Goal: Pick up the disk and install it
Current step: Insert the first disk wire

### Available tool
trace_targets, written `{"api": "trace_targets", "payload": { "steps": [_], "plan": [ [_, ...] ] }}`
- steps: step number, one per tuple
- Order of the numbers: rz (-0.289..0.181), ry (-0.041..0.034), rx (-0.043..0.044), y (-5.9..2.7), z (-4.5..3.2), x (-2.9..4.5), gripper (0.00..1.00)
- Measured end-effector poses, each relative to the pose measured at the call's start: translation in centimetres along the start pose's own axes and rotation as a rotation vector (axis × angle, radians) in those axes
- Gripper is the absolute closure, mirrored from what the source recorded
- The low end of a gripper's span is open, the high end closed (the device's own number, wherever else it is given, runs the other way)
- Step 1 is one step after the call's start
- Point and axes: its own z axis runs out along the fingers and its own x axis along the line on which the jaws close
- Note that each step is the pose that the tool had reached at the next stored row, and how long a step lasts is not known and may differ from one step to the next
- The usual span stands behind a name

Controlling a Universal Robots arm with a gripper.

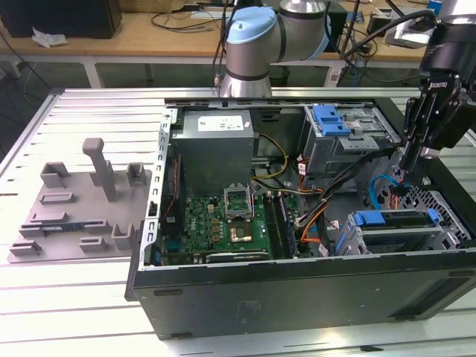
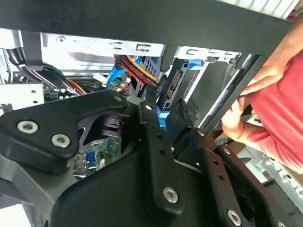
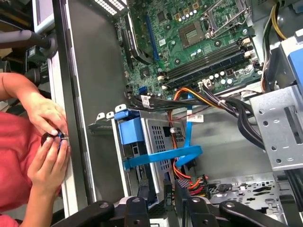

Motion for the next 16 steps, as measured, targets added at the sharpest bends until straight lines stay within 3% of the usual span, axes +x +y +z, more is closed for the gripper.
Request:
{"api": "trace_targets", "payload": {
  "steps": [9,12,16],
  "plan": [
    [0.005,0.0206,0.0051,-0.34,0.72,-0.71,0.65],
    [-0.004,0.0341,0.0151,-0.35,0.88,-0.84,0.65],
    [-0.01,0.04,0.0207,-0.31,0.86,-0.95,0.74]
  ]
}}
